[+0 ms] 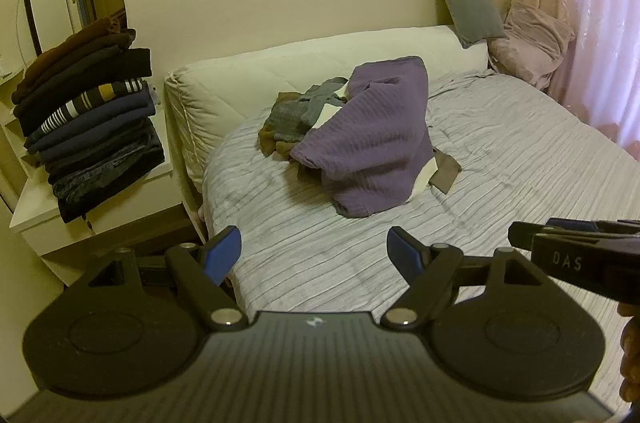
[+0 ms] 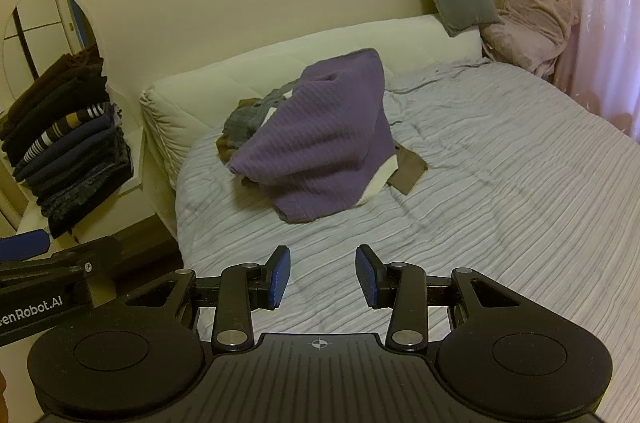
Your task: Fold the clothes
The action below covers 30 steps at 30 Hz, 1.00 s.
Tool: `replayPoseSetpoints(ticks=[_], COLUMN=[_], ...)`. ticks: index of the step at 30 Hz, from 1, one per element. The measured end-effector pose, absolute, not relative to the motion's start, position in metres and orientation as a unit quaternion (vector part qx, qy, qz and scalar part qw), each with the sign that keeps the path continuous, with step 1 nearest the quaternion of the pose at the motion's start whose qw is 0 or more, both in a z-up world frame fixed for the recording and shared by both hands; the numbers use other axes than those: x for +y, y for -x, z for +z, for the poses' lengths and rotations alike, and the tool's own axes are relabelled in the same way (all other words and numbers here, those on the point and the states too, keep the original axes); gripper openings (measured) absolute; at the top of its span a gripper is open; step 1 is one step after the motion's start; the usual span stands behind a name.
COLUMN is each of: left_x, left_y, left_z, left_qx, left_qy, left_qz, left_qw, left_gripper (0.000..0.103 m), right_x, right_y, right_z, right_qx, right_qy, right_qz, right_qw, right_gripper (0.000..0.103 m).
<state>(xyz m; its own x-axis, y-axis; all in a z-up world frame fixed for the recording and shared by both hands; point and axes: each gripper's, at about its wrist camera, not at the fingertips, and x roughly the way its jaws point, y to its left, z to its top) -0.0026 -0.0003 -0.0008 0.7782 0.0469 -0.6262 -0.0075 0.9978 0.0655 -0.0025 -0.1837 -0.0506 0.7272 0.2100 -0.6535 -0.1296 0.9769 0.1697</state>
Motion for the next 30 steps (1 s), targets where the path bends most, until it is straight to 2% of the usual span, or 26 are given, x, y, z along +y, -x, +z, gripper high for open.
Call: replayPoseSetpoints(ticks=[30], left_x=[-0.002], left_y=[0.022], left_z=[-0.005], left_qx=[0.340], left_qy=[-0.022], left_qz=[0.026], left_qw=[0.940], left_gripper=[0.077], right_x=[-0.195], right_y=[0.016], right_z=[-0.055], right_qx=[0.361], right_qy=[-0.056], right_qz=[0.097], right_qw=[0.926], right_gripper=[0.040])
